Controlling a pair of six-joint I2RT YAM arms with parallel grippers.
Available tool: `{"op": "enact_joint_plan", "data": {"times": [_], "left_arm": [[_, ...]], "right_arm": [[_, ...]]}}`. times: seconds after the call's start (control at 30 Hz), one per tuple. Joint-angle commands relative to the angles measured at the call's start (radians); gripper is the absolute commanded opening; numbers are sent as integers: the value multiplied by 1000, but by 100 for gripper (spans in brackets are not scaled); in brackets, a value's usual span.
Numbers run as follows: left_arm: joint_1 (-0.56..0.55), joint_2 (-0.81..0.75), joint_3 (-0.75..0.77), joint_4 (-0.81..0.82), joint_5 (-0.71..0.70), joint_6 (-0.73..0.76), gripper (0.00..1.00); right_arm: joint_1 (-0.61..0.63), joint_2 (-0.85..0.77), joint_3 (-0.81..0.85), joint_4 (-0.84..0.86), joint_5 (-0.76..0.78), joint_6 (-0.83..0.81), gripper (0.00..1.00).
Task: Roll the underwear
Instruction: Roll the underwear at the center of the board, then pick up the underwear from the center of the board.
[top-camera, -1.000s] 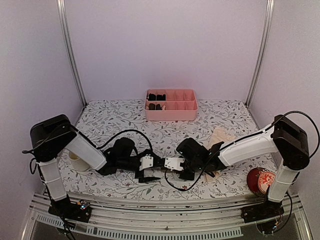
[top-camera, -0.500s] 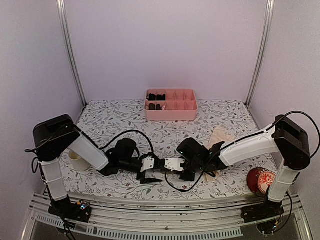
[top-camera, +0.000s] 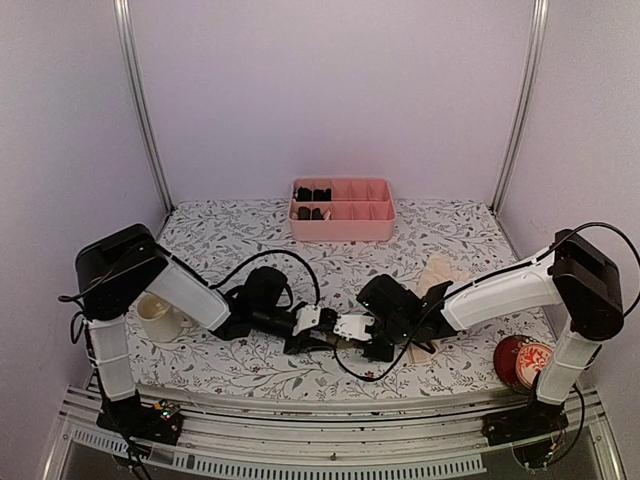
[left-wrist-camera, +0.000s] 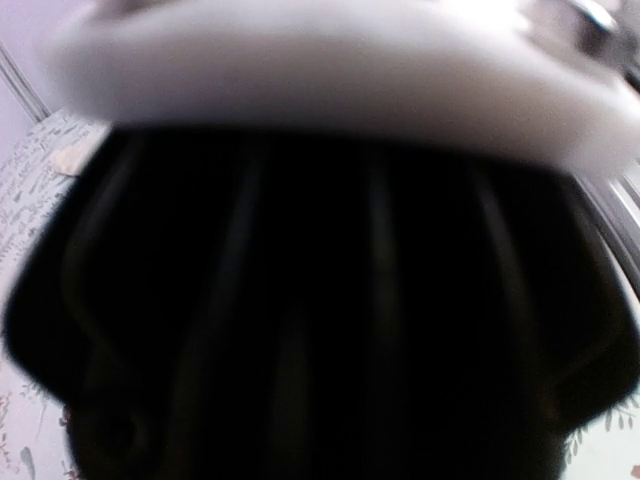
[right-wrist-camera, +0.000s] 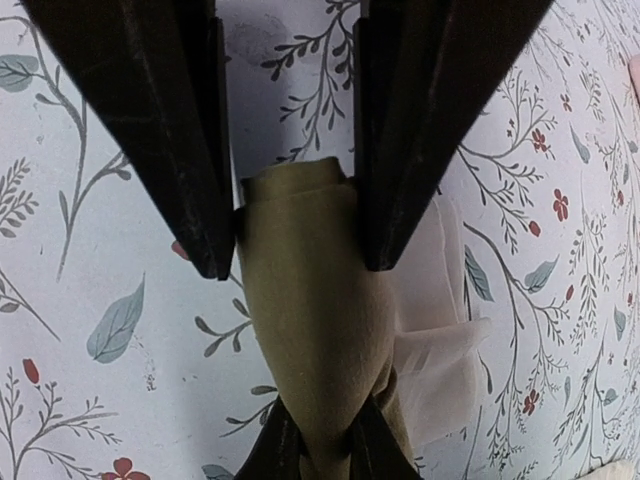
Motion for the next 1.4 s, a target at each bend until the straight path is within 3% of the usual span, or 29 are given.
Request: {"op": "enact_joint_plan", "data": {"times": [0.0, 0.13, 0.2, 0.47, 0.7, 0.97, 1.37], "left_arm": [[-4, 86, 83, -253, -47, -31, 31], [17, 125, 153, -367, -19, -50, 24], [26, 140, 191, -414, -1, -60, 19], [68, 221, 340, -626, 89, -71, 18], [94, 275, 437, -761, 136, -59, 18], [114, 315, 518, -852, 170, -63, 19], [107, 280, 528, -859, 154, -65, 21]], "right_arm": [[24, 9, -37, -93, -62, 4, 12], [20, 3, -42, -88, -44, 9, 18], [9, -4, -41, -86, -45, 14, 26], [-80, -70, -19, -101, -144, 50, 68], [-166, -119, 77, -202, -294, 49, 89], [-257, -76, 242, -352, -490, -8, 99], [-395, 91, 339, -425, -677, 24, 99]]}}
